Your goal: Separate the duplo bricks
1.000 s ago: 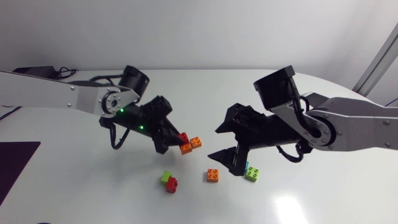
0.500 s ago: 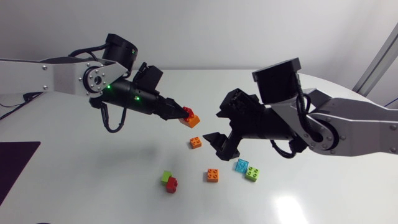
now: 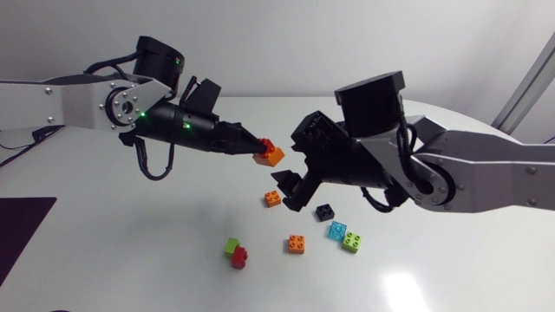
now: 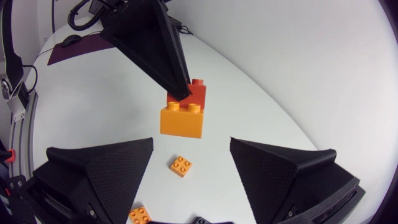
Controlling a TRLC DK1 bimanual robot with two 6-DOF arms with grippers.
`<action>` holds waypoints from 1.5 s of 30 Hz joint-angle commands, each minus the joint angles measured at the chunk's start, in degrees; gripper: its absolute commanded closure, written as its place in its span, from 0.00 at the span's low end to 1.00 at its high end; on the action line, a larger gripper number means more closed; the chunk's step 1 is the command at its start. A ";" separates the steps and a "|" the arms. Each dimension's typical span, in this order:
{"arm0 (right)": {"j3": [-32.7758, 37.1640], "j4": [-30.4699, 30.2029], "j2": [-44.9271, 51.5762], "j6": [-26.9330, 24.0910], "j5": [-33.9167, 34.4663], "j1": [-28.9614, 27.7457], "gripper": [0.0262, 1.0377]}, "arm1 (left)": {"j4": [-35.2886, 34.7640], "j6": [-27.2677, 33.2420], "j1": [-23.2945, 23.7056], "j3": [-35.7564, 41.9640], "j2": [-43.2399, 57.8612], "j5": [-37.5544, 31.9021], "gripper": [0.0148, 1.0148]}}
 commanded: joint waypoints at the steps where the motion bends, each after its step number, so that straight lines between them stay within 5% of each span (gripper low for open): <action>1: 2.24 1.32 2.09 2.45 1.00 0.85 0.17 | 1.02 -2.57 0.81 -1.02 -1.26 1.27 0.70; 17: 3.47 4.40 4.81 4.73 3.72 3.31 0.28 | 4.18 -4.41 0.81 -3.57 -1.08 2.32 0.70; 23: 3.47 4.66 4.81 4.64 3.72 3.31 0.47 | 4.45 -4.50 0.63 -3.83 -1.08 2.32 0.70; 29: 3.64 4.66 5.25 4.29 3.72 3.40 0.77 | 4.45 -4.77 0.63 -4.27 -1.17 3.02 0.70; 45: 1.18 4.04 4.72 0.86 2.84 4.98 0.80 | 4.45 -7.31 2.21 -3.48 -2.13 10.05 0.70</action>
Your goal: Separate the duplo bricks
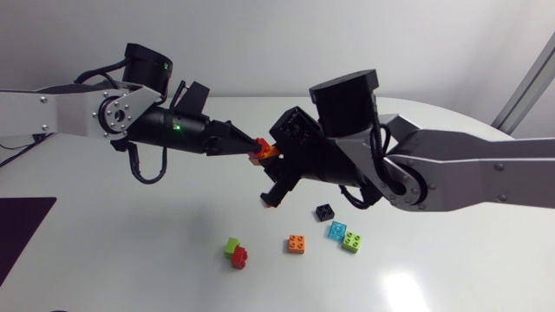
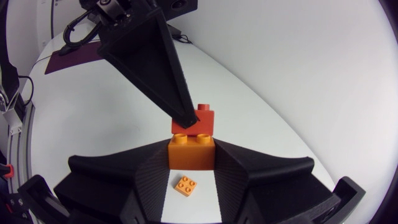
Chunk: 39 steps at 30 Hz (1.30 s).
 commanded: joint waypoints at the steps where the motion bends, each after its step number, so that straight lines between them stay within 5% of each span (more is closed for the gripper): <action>1: -1.86 -0.07 0.40 -1.41 -0.37 0.85 0.80 | 0.60 -1.57 0.09 -0.31 -1.30 4.24 0.70; 12: -3.35 -0.15 -0.84 -1.59 -0.19 0.67 0.80 | -0.45 1.07 4.49 -0.40 -4.38 5.30 0.70; 24: -5.90 -0.68 -3.82 0.96 -4.24 -5.39 0.80 | -7.84 26.82 5.72 -4.62 1.69 -21.51 0.70; 39: -1.59 -1.82 5.41 5.89 -9.42 -14.09 0.80 | -0.37 29.99 0.80 -13.58 9.95 -29.42 0.68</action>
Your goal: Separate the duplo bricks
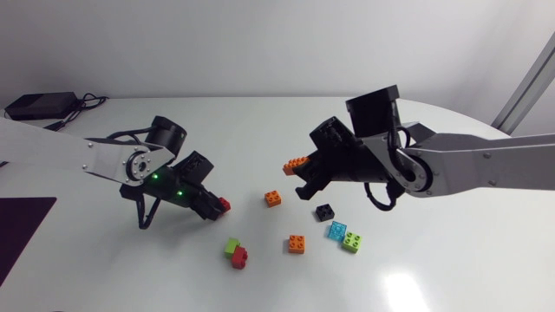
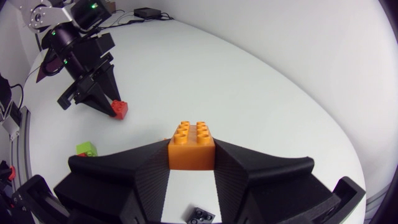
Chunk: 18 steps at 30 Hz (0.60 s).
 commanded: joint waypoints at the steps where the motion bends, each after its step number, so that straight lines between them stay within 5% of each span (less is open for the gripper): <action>1: 1.75 -0.23 2.72 1.91 -0.83 -1.44 0.80 | 1.36 1.07 -1.09 -2.16 1.66 -0.74 0.68; 5: 2.37 0.74 5.80 1.91 -1.45 -2.32 0.80 | 2.51 0.89 -2.14 -3.30 1.93 -1.71 0.67; 18: 6.50 3.64 16.17 0.76 -4.09 -5.13 0.80 | 3.03 3.35 -3.28 -5.41 -4.14 -3.65 0.27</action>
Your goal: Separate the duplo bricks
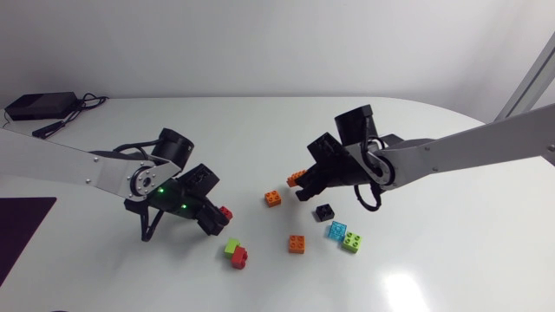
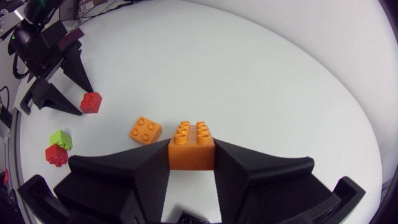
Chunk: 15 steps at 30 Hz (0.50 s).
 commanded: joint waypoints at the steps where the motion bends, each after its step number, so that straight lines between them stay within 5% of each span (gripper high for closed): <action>1: 2.19 1.37 2.69 0.17 -0.81 -0.78 0.80 | 0.15 2.33 -0.29 -1.50 -3.64 -0.50 0.24; 15: 4.65 4.18 9.72 -1.32 -1.25 -2.81 0.80 | 0.06 11.12 -0.38 -5.19 -13.04 2.05 0.14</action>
